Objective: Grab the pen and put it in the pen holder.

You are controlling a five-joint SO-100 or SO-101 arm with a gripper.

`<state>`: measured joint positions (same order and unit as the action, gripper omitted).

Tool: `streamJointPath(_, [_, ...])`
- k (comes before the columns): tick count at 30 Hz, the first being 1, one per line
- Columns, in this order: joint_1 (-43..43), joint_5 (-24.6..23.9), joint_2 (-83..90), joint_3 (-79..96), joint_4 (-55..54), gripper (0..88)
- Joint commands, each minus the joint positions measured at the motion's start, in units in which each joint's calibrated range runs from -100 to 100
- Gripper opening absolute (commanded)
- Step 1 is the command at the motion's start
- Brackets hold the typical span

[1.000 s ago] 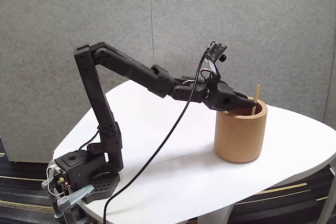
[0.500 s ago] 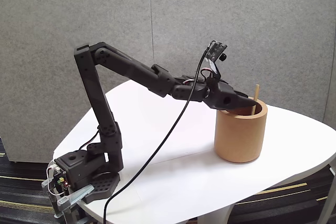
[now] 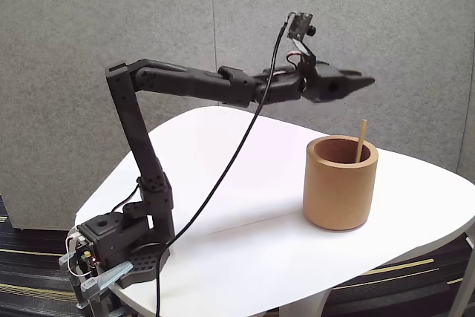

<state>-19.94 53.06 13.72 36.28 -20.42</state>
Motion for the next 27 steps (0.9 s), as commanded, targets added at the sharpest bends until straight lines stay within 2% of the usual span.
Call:
streamJointPath(1, [2.52, -0.18, 1.29, -12.73, -0.08, 18.9])
streamJointPath(5, [5.37, -0.18, 1.29, -20.49, 5.34, 18.9])
streamJointPath(10, [9.77, -1.60, 1.37, -32.67, 27.20, 18.8])
streamJointPath(14, [13.28, -11.40, 3.24, -42.87, 44.92, 18.8])
streamJointPath(18, [16.28, -22.82, 7.88, -43.59, 57.46, 18.8])
streamJointPath(23, [18.70, -33.19, 19.18, -30.05, 68.22, 18.8])
streamJointPath(27, [18.84, -38.09, 31.87, -10.38, 69.66, 18.8])
